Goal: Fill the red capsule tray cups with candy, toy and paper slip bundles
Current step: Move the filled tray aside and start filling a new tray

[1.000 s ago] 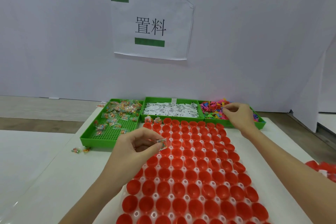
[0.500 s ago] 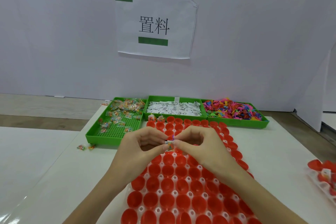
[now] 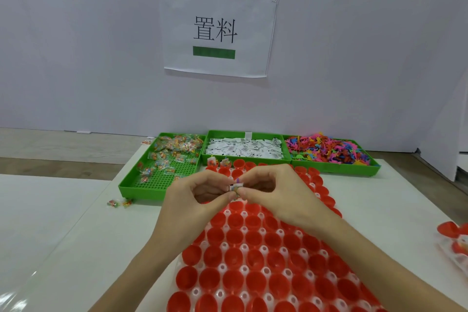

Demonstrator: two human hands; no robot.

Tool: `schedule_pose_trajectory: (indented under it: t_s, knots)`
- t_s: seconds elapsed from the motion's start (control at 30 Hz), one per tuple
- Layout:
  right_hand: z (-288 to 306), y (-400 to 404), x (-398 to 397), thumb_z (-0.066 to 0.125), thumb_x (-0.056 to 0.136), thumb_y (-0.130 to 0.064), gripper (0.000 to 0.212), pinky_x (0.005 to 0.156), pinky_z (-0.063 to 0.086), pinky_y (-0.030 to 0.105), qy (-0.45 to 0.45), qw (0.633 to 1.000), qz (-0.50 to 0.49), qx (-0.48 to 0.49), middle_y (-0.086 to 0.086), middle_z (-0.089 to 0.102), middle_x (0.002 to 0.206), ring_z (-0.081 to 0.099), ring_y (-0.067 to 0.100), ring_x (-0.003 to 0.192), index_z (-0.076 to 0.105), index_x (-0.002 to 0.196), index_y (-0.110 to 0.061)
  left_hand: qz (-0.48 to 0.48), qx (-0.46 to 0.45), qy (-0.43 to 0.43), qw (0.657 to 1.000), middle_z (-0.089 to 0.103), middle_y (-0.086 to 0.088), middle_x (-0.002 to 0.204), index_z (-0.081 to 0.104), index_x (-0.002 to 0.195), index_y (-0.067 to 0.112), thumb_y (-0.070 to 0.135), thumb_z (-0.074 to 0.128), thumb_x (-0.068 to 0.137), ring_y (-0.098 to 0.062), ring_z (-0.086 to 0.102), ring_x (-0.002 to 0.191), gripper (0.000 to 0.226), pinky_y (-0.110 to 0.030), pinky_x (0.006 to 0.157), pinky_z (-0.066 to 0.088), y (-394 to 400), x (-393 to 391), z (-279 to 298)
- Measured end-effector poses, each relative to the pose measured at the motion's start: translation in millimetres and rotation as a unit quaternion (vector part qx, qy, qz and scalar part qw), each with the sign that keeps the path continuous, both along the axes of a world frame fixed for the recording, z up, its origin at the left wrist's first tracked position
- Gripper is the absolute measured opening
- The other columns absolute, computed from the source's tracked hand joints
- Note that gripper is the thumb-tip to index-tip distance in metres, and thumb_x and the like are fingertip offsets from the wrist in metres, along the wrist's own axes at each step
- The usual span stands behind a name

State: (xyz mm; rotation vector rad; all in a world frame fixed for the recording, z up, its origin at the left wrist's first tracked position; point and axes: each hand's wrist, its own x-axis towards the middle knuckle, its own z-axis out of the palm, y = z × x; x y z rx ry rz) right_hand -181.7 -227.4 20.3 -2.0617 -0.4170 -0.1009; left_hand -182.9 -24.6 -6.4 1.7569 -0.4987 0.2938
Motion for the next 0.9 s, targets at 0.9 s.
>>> schedule_pose_trajectory:
  t_s: [0.9]
  knots:
    - [-16.5,-0.7,123.0,0.084,0.081,-0.019,0.012,0.087,0.057,0.03,-0.031,0.983,-0.117,-0.136,-0.001,0.078,0.088,0.071,0.009,0.085,0.082,0.092,-0.015,0.052,0.434,-0.094,0.894,0.068,0.006,0.124,0.048,0.138,0.021,0.03,0.079,0.077,-0.021,0.043,0.13,0.069,-0.033,0.098,0.024,-38.3,144.1,-2.9]
